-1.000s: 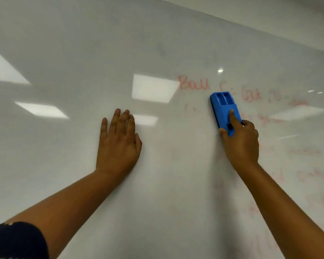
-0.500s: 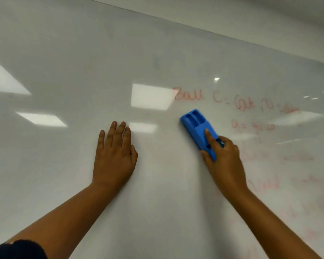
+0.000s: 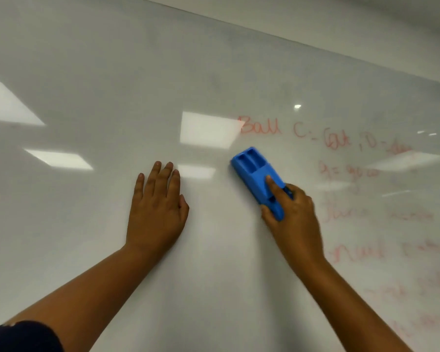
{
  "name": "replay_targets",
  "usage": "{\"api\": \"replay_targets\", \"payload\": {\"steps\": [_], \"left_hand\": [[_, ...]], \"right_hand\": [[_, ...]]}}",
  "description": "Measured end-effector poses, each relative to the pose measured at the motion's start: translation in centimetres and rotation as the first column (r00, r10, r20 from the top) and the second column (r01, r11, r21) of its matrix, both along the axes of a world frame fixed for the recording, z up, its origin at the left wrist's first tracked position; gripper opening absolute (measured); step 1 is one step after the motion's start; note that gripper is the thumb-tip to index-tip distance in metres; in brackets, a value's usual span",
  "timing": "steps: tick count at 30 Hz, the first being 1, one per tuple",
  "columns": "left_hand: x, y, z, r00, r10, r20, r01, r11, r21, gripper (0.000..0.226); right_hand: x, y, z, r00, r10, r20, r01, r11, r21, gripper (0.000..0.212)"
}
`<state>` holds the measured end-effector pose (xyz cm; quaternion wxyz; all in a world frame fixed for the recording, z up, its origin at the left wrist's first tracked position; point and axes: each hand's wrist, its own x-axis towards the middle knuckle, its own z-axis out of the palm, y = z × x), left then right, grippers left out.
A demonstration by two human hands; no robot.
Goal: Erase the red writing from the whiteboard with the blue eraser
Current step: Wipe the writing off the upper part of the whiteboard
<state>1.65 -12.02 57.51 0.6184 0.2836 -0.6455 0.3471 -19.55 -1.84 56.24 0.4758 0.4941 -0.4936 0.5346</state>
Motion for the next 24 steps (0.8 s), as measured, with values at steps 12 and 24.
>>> {"api": "replay_targets", "payload": {"steps": [12,24], "left_hand": [[-0.2,-0.4,-0.1,1.0,-0.013,-0.017,0.013,1.0,-0.024,0.049],[-0.1,0.0,-0.1,1.0,-0.027,-0.015,0.027,1.0,0.004,0.05]], "right_hand": [[0.2,0.4,12.5,0.947,-0.141,0.287,0.138,0.99,0.032,0.058],[4.0,-1.5,7.8,0.942,-0.262,-0.211,0.272,0.962,0.02,0.058]]}}
